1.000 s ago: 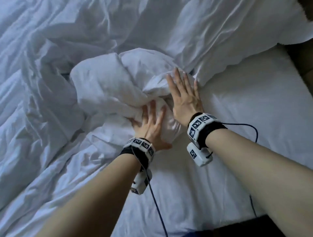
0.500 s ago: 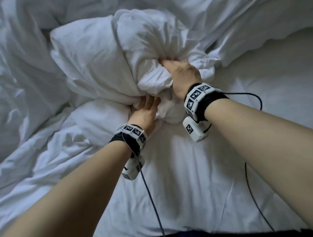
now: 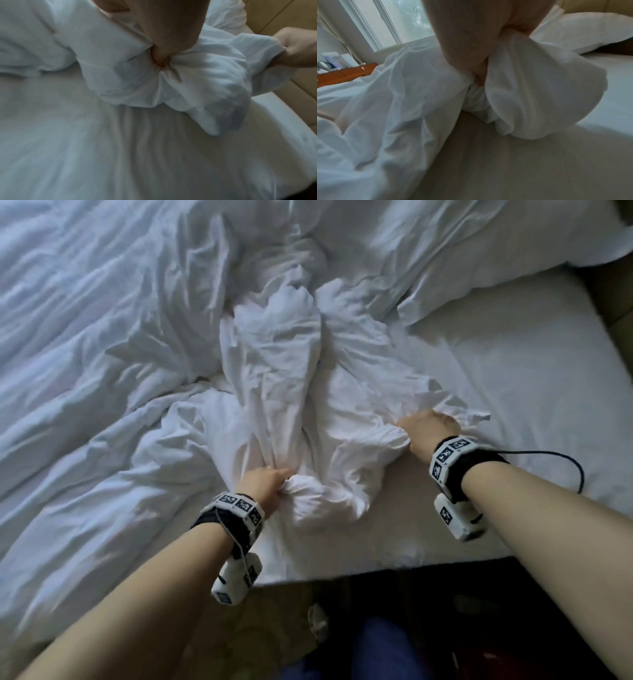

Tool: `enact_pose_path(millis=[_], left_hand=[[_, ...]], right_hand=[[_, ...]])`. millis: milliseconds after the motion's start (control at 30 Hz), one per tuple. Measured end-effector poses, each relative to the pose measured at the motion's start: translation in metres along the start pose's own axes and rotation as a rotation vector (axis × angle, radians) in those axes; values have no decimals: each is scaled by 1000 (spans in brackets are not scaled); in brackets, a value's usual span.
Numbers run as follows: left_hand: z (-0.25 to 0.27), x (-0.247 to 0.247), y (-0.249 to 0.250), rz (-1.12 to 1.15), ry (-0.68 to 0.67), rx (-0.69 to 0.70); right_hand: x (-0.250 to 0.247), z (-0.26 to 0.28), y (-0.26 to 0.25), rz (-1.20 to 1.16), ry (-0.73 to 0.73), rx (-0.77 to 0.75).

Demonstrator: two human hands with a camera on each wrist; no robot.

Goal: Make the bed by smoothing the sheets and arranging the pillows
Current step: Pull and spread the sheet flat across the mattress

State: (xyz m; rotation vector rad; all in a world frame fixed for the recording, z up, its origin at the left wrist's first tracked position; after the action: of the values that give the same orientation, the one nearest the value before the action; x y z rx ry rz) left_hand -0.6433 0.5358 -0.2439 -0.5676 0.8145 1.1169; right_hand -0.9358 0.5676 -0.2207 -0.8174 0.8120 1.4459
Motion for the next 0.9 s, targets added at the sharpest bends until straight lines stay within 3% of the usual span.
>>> enact_pose_path(millis=[133, 333, 500, 633, 733, 900], left_hand=[[43, 29, -5, -23, 22, 25], [67, 55, 20, 60, 72, 16], [95, 57, 63, 244, 107, 26], [131, 68, 113, 267, 81, 62], [154, 100, 147, 185, 34, 58], [175, 133, 192, -161, -211, 20]], right_hand=[[42, 56, -27, -22, -36, 56], [75, 109, -37, 18, 44, 45], [84, 163, 3, 72, 120, 72], [97, 231, 57, 118, 79, 113], [127, 287, 93, 126, -8, 182], [183, 345, 128, 24, -158, 171]])
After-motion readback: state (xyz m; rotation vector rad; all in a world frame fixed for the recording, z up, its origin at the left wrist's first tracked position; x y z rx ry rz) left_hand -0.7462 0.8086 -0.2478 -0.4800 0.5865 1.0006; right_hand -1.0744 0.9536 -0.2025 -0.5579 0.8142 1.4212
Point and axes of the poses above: each hand's wrist, its own z-axis away from the middle knuckle, its own x-axis out of the palm, y = z × x, the point moved 3 cm from there along -z, towards the middle knuckle, and after that the axes turned 13 degrees about -x, right-handed, at the moved point
